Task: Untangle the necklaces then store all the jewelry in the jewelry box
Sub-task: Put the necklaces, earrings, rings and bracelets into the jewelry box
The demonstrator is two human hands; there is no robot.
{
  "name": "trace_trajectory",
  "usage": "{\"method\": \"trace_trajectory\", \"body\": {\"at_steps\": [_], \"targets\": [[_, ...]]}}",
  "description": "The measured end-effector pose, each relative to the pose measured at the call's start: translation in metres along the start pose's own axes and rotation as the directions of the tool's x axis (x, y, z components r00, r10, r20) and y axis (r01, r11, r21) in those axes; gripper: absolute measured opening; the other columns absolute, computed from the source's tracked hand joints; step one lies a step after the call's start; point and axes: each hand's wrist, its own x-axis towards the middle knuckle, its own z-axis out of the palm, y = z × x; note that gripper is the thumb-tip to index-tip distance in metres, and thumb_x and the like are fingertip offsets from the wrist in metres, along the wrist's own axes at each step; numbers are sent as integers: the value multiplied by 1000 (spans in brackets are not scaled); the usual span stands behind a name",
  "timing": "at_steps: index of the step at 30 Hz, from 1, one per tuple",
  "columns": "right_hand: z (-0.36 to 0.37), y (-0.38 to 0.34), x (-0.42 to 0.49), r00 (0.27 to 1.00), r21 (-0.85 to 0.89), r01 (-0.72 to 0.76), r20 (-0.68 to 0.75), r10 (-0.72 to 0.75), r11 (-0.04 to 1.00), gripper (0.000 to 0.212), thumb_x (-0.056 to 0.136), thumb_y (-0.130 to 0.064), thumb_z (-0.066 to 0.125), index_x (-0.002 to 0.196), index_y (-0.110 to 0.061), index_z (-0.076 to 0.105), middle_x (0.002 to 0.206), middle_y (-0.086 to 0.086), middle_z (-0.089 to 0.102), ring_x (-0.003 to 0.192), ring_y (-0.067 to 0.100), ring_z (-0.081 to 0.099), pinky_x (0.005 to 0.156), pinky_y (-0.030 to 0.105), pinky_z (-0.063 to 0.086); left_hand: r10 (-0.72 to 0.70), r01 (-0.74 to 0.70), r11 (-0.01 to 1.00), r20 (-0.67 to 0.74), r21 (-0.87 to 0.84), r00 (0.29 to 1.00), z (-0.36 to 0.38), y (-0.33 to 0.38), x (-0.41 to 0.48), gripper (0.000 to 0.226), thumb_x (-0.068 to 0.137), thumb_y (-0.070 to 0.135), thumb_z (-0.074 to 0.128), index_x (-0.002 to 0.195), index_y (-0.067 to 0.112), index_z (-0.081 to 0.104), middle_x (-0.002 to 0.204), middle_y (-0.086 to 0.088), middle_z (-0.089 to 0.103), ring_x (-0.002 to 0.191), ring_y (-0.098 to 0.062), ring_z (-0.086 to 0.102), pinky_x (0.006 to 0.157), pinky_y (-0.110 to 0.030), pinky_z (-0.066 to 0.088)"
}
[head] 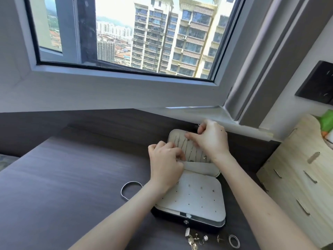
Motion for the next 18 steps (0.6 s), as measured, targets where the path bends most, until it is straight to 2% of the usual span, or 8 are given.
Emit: {"method": "trace_trajectory", "body": {"at_steps": [3, 5, 12, 14, 16, 18], "targets": [[-1, -5, -5, 996, 115, 1, 85, -10, 993, 32, 78, -37, 74, 70, -14, 52, 56, 3, 68, 63, 19, 67, 70, 45, 56, 5, -5, 1000, 7, 3, 1000, -1, 0, -1, 28, 44, 6, 40, 50, 23, 61, 54, 8, 53, 58, -18, 42, 67, -32, 22], [-4, -8, -9, 994, 138, 15, 105, -30, 990, 30, 84, -36, 67, 71, -12, 55, 56, 3, 68, 62, 19, 67, 72, 45, 56, 14, -14, 1000, 6, 8, 1000, -1, 0, -1, 27, 44, 6, 40, 50, 23, 62, 54, 7, 53, 59, -18, 42, 67, -32, 22], [-15, -3, -22, 992, 20, 116, 47, -117, 993, 28, 91, -37, 55, 73, -16, 59, 59, -1, 67, 68, 17, 65, 72, 40, 54, 41, -41, 999, -25, 18, 999, 2, -3, -1, 29, 44, 5, 41, 50, 24, 62, 54, 8, 54, 58, -17, 41, 67, -30, 20], [-19, -2, -28, 989, 3, 143, 46, -143, 990, 28, 91, -36, 55, 74, -15, 61, 63, -1, 67, 69, 17, 64, 72, 39, 53, 42, -42, 998, -7, 50, 999, 2, -4, 0, 28, 44, 5, 41, 51, 23, 62, 55, 8, 54, 58, -18, 44, 71, -31, 23], [-24, 0, -37, 985, -24, 161, 59, -159, 987, 29, 91, -36, 55, 73, -15, 62, 63, -1, 66, 68, 16, 63, 72, 37, 52, 41, -43, 995, 22, 89, 999, 4, -5, -1, 28, 44, 6, 42, 52, 22, 63, 56, 7, 56, 58, -20, 48, 68, -34, 25], [-28, -1, -48, 981, -45, 180, 83, -176, 983, 28, 91, -36, 55, 73, -15, 62, 63, -1, 65, 66, 16, 63, 71, 36, 52, 7, -17, 995, 96, 100, 995, 2, -4, 0, 33, 50, 8, 40, 60, 20, 68, 66, 4, 62, 67, -25, 51, 73, -34, 21]]}}
